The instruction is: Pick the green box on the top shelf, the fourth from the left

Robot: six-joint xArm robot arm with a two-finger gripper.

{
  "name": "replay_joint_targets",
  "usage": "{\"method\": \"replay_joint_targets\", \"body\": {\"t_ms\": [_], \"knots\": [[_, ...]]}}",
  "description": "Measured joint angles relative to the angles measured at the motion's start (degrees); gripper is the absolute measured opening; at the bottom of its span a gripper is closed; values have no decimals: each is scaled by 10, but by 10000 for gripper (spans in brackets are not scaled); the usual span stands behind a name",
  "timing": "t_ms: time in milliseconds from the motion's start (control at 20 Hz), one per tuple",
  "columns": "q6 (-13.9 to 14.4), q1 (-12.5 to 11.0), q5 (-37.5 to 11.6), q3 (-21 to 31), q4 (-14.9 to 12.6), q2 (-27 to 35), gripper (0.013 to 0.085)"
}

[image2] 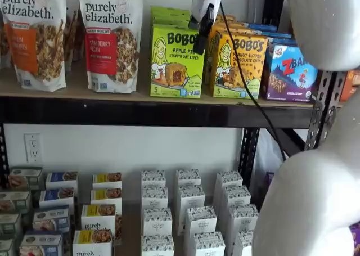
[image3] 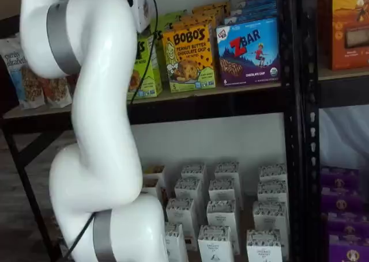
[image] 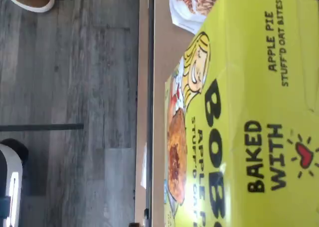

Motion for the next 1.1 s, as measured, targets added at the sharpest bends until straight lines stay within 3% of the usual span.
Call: {"method": "replay_joint_targets", "body": {"t_ms": [100,250,450,650,900,1100], "knots": [[0,0,-3,3,3,-1,770],[1,0,-4,3,5,-2,730],[1,0,-1,0,7,-1,610],[1,0,2,-3,6,1,610],[0,-1,-4,2,8,-3,490],[1,0,-2,2,7,-2,490]]}}
